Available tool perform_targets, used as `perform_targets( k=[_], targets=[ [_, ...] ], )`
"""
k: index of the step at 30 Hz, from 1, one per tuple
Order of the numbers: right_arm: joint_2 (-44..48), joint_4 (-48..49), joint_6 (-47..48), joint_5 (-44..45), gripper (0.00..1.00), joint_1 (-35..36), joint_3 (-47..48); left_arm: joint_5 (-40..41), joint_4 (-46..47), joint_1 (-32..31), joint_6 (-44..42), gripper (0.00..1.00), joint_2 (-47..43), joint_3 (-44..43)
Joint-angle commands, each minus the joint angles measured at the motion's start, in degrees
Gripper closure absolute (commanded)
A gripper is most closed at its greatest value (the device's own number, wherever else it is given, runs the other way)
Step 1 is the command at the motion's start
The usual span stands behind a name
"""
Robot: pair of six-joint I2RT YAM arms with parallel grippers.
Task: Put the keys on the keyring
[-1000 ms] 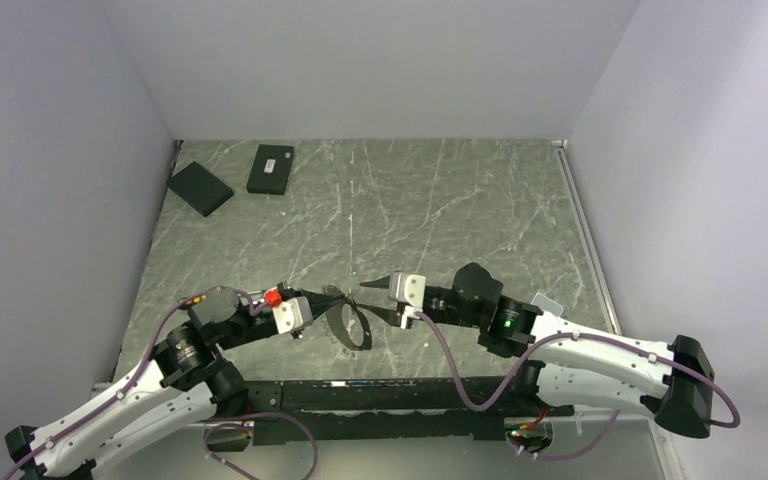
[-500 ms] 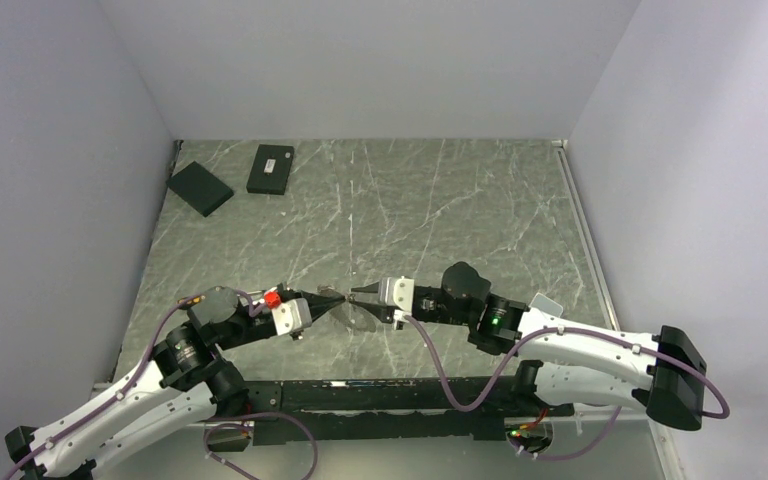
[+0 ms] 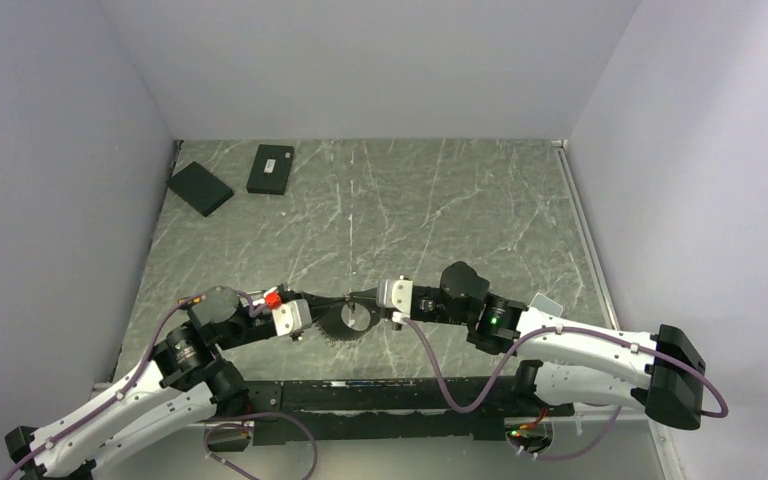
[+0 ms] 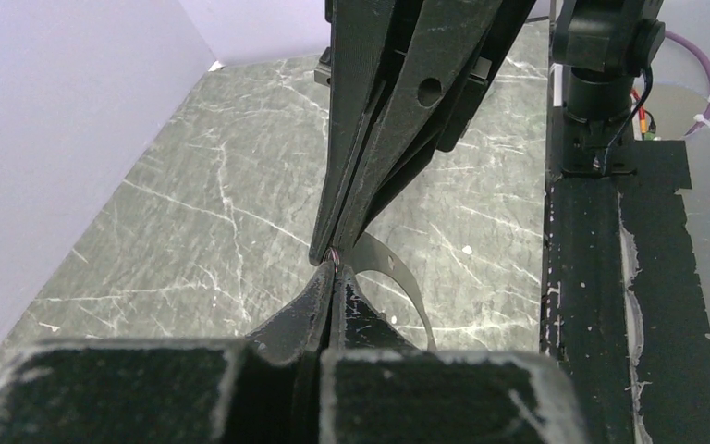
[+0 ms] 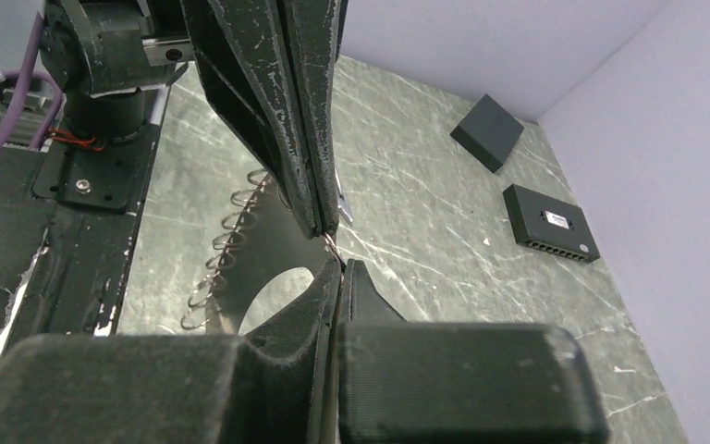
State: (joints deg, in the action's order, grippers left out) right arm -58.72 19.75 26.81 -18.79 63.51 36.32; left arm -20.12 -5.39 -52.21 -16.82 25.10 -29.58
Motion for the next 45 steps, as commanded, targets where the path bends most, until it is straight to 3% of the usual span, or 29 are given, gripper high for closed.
perform_targets(
  k=[1,3,6,8,19,28,38,43,45],
  targets=[
    [0.9,0.5,0.9,-0.6,1.00,-0.1,2.3,0.0,1.3,-0.1,-0.2,0.91,-0.6,-1.8],
    [1.0,-1.1,1.5,0.6,1.00,0.1,3.2,0.7,-0.3,-0.1,-0.3,0.71,-0.3,-2.4],
    [0.1,-5.3,3.5,4.9,1.00,1.3,5.3,1.0,-2.8,-0.2,-1.1,0.59,0.8,-3.5],
    [-1.1,-8.2,5.2,8.3,1.00,2.6,6.7,0.9,-4.3,-0.1,-1.8,0.58,1.9,-4.3],
    [-3.0,-12.6,7.0,15.6,1.00,5.3,8.4,4.7,-3.8,-0.1,-2.8,0.73,13.0,-6.8],
    [-2.5,-12.1,6.7,18.7,1.00,5.3,7.0,5.7,-4.6,-0.1,-3.8,0.65,12.5,-6.5],
    [-1.6,-11.3,6.0,16.9,1.00,5.3,6.9,5.1,-2.9,-0.2,-3.5,0.67,14.6,-6.1],
    [-1.7,-12.3,6.0,16.6,1.00,5.3,7.1,4.3,-0.1,-0.1,-3.9,0.73,15.9,-6.0],
    [-1.8,-12.2,6.0,16.5,1.00,5.3,7.0,4.3,0.2,-0.1,-4.3,0.81,16.5,-6.3]
  ],
)
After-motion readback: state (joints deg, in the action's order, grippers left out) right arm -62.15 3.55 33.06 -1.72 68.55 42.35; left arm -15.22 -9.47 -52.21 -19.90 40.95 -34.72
